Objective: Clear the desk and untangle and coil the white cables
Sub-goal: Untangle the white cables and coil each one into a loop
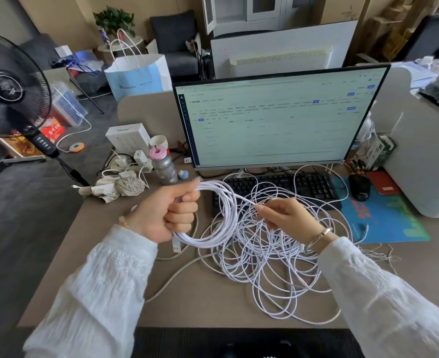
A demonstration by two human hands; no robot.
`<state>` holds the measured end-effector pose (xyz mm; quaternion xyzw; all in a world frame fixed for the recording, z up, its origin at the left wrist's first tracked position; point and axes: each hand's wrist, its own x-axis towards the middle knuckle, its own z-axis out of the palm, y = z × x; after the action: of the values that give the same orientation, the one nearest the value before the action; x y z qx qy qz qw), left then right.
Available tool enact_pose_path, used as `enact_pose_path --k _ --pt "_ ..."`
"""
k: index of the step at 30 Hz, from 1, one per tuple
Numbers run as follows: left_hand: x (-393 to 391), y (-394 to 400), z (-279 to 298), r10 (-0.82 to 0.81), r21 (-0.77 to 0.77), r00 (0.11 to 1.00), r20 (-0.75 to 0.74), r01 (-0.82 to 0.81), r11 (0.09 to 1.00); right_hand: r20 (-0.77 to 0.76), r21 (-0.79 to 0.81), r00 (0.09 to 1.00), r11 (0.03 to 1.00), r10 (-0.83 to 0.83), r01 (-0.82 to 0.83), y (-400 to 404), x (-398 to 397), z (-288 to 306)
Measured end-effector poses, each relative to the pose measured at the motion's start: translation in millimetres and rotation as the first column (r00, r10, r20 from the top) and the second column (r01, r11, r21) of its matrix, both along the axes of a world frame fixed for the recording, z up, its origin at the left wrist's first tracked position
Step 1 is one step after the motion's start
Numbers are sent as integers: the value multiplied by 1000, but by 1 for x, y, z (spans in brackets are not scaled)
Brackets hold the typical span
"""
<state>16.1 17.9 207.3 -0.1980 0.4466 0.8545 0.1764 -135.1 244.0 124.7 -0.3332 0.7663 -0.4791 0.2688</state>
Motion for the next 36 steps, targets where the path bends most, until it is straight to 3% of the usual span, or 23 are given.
enact_pose_path --k 5,9,11,16,21,24,28,33,36 --pt "11 -25 12 218 -36 975 -36 -219 975 -43 102 999 995 24 -19 19 -16 -25" --pt "18 -41 17 374 -52 925 -71 -377 925 -217 255 971 966 103 -46 27 -29 -42" --pt "20 -47 19 412 -86 908 -84 -418 904 -251 257 966 966 59 8 31 -35 -43" --pt "18 -42 10 434 -148 897 -82 -441 885 -307 -33 939 988 -156 154 26 -27 -3" --pt "8 -22 -9 428 -125 900 -81 -435 892 -320 -245 940 969 -122 43 4 16 52" --pt "1 -6 -16 373 -120 924 -78 -380 917 -458 -255 889 958 -4 -128 -10 47 61" --pt "-3 14 -20 173 -110 985 -27 -175 978 -616 -204 781 937 104 -285 -20 60 56" --pt "-7 39 -21 -54 -169 996 66 65 983 -713 -234 702 938 13 -255 -25 55 63" --pt "-7 48 -16 -154 -107 983 100 164 981 -749 -230 662 944 -16 -237 -25 55 62"
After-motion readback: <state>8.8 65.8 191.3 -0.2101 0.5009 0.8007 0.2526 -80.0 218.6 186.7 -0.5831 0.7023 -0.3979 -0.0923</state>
